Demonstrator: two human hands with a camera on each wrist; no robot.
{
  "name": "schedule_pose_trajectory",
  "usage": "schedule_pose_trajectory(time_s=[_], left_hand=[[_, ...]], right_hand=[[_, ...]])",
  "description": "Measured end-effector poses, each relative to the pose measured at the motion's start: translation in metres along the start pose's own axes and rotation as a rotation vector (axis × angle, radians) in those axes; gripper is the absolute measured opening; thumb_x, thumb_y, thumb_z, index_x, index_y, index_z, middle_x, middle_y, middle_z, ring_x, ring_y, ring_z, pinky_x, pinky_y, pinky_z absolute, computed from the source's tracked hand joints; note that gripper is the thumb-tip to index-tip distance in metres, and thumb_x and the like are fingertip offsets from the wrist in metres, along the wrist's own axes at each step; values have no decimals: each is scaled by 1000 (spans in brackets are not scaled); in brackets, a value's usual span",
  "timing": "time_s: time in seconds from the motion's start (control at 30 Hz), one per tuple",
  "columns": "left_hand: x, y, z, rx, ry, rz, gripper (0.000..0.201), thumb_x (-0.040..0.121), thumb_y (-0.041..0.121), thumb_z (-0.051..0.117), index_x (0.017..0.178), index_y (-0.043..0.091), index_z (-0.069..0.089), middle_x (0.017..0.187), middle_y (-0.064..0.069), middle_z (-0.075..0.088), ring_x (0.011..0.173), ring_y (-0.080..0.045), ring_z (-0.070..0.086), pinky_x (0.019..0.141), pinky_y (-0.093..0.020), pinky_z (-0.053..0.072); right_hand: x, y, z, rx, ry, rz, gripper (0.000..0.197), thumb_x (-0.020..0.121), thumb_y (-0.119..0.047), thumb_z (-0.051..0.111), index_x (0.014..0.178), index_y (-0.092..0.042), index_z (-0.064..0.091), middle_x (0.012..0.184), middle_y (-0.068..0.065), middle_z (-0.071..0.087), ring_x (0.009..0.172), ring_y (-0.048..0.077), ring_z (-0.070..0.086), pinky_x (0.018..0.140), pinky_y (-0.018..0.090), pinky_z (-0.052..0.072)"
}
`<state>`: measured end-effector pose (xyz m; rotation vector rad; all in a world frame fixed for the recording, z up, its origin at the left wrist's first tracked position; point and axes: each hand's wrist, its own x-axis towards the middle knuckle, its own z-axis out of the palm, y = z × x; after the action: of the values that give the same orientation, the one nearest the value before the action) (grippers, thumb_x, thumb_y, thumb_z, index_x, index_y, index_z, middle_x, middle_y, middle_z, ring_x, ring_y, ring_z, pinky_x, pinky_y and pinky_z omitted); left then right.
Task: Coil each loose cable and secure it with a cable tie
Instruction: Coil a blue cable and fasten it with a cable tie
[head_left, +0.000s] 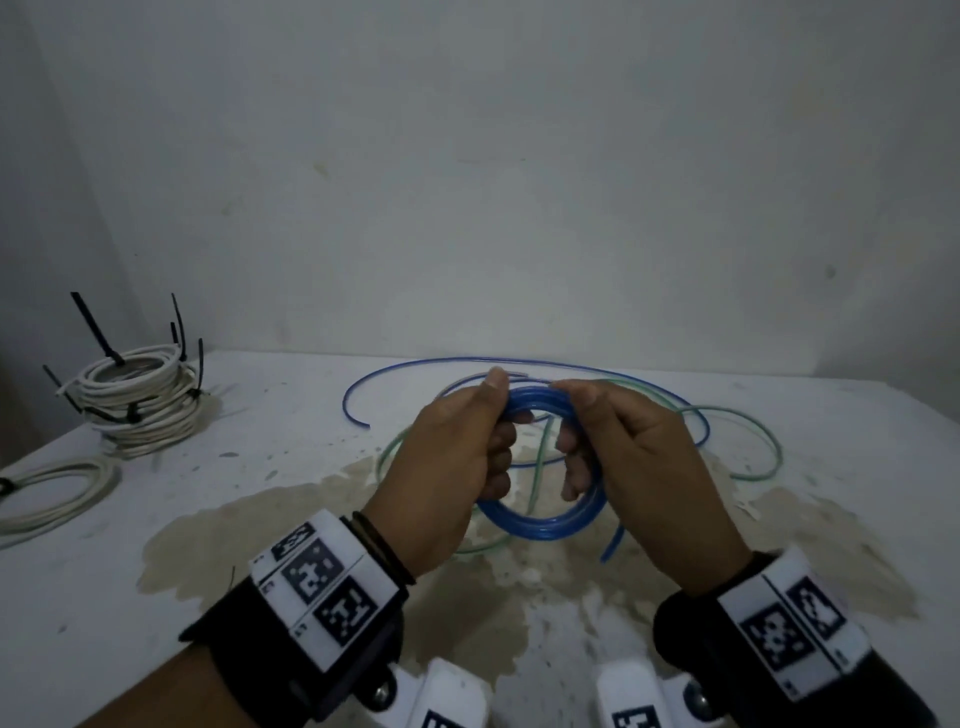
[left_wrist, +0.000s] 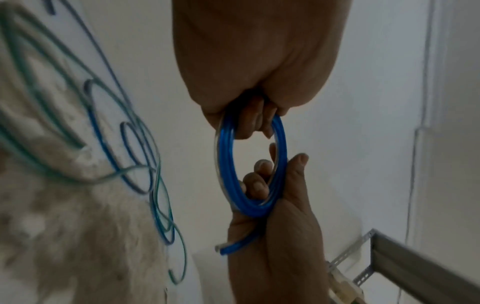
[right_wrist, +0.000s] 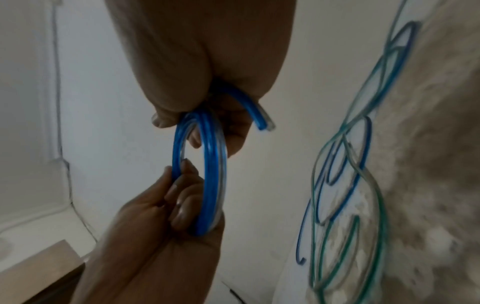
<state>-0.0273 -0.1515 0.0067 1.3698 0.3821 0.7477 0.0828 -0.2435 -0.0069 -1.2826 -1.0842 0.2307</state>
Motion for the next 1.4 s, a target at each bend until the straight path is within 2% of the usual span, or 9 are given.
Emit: schedule_pose_trajectory(time_s=[0.2,0.27,0.43,0.67,0.83,0.97,1.07,1.2,1.4], left_hand=[[-4,-26,22,-143,85,16,39,100,35,38,82,5,54,51,7,28,44,-7,22,42,-20,22],[-4,-31,25,-135,54,10,39,100,35,37,84,4,55,51,7,33,43,-7,27,44,-21,28],[-3,-31,24,119,-66,4,36,100,32,39,88,7,62,68,-2,57,60,-13,55,67,-31,51],[-6,-42,39,-135,-124,-86,27,103,23,36,87,6,49,58,0,41,46,-11,31,45,-25,36],[-1,-44,58,199,-236,-42,28,100,24,42,90,11,65,71,-6,65,64,-20,61,68,-37,56],[-5,-53,92,247,-331,10,23,100,22,44,95,13,64,61,1,51,45,-12,39,45,-26,40],[-10,-66,118,153,-318,-24,21,98,23,47,89,16,65,61,0,48,44,-11,32,43,-24,31],[-17,-80,143,208,-364,35,17,95,25,54,94,28,70,57,15,55,45,-3,43,48,-18,38],[-19,-100,153,163,-314,-75,18,94,18,57,87,20,73,46,10,46,42,-11,34,41,-21,31]], right_hand=[[-19,4,2,306,128,145,28,84,-41,51,81,-20,68,64,1,51,43,16,41,46,31,41],[-22,6,-3,270,153,164,20,93,-30,49,93,-22,67,60,-2,48,41,12,38,42,28,39],[-26,11,-20,257,182,198,20,98,-20,43,103,-16,62,60,2,40,43,12,30,40,27,28],[-38,18,-30,190,272,181,16,94,-21,49,87,-12,60,60,4,44,40,13,31,38,28,29],[-52,19,-55,50,197,218,23,96,-21,48,82,-4,56,51,-3,40,38,12,30,40,23,28],[-63,18,-80,14,325,251,23,97,-13,47,77,-7,55,54,1,42,38,9,32,39,19,29],[-73,17,-100,-55,429,240,20,95,-13,50,77,-14,56,58,2,47,40,9,36,39,20,31],[-89,18,-124,-142,512,269,23,92,-13,54,70,-12,55,53,-1,49,38,12,38,41,22,33],[-101,12,-144,-255,334,449,25,95,-24,54,78,-7,62,61,4,60,44,19,48,46,31,43]])
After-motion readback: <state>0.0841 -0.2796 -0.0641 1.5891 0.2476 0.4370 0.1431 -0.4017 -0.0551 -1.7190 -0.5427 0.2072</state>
